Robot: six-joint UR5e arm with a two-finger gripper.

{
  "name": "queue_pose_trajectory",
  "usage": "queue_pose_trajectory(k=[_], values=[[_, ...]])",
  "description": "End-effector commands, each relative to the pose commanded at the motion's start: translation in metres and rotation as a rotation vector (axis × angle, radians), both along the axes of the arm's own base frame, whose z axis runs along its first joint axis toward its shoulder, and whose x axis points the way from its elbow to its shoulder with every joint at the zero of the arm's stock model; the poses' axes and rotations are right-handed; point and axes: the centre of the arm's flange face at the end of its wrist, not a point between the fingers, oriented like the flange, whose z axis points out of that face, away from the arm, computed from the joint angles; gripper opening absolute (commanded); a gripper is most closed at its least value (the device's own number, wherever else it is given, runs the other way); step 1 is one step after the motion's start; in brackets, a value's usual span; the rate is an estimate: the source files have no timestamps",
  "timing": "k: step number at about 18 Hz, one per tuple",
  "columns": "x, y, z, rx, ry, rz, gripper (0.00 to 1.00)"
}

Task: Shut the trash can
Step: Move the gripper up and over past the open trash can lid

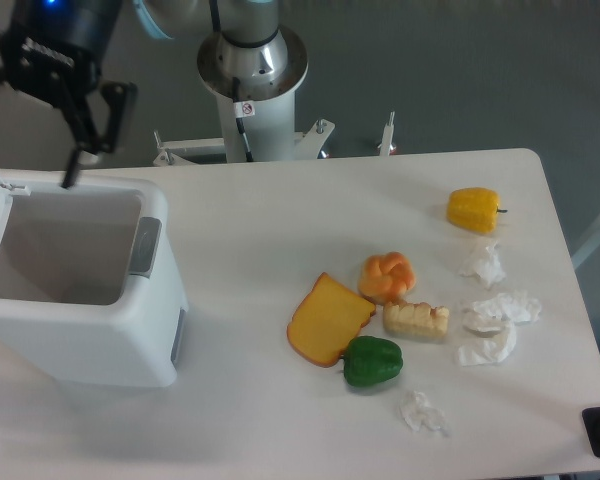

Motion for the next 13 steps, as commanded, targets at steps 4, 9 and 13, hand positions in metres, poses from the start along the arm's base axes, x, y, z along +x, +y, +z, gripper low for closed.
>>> queue_pose_trajectory(k=[4,9,13], values=[[0.021,0.003,0.007,0.026,-0.017,-0.058,1.00],[0.042,0.000,0.012,0.057,-0.062,-0.129,1.00],[0.065,0.004,0.011,0.058,-0.071,-0.179,1.00]])
